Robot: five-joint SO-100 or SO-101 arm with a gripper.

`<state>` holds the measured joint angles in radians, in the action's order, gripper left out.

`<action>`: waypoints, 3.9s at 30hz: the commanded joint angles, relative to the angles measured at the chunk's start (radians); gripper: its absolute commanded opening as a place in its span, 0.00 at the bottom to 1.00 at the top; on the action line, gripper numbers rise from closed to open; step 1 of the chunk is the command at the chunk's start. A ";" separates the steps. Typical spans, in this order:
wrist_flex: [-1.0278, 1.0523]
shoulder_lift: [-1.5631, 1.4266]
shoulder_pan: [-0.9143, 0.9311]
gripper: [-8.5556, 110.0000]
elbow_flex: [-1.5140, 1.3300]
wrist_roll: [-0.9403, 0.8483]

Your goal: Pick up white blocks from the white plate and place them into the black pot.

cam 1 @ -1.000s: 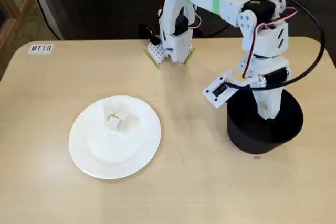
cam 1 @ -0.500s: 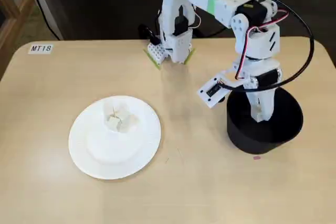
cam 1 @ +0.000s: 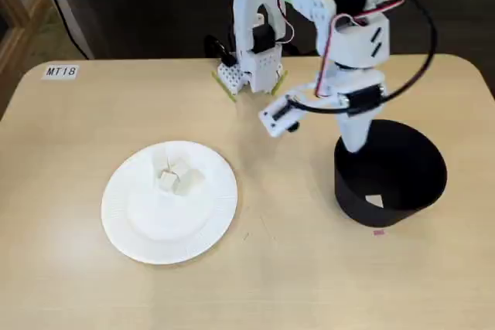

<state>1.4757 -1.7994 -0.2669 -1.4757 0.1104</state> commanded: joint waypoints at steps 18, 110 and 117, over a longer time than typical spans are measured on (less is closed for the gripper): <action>0.164 -0.043 0.831 0.05 -0.210 0.104; -1.029 -0.716 -0.104 0.05 -0.796 -0.272; -0.893 -0.555 -0.189 0.05 -0.670 -0.314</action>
<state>0.5170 -2.3899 -0.4264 -2.2473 -0.1902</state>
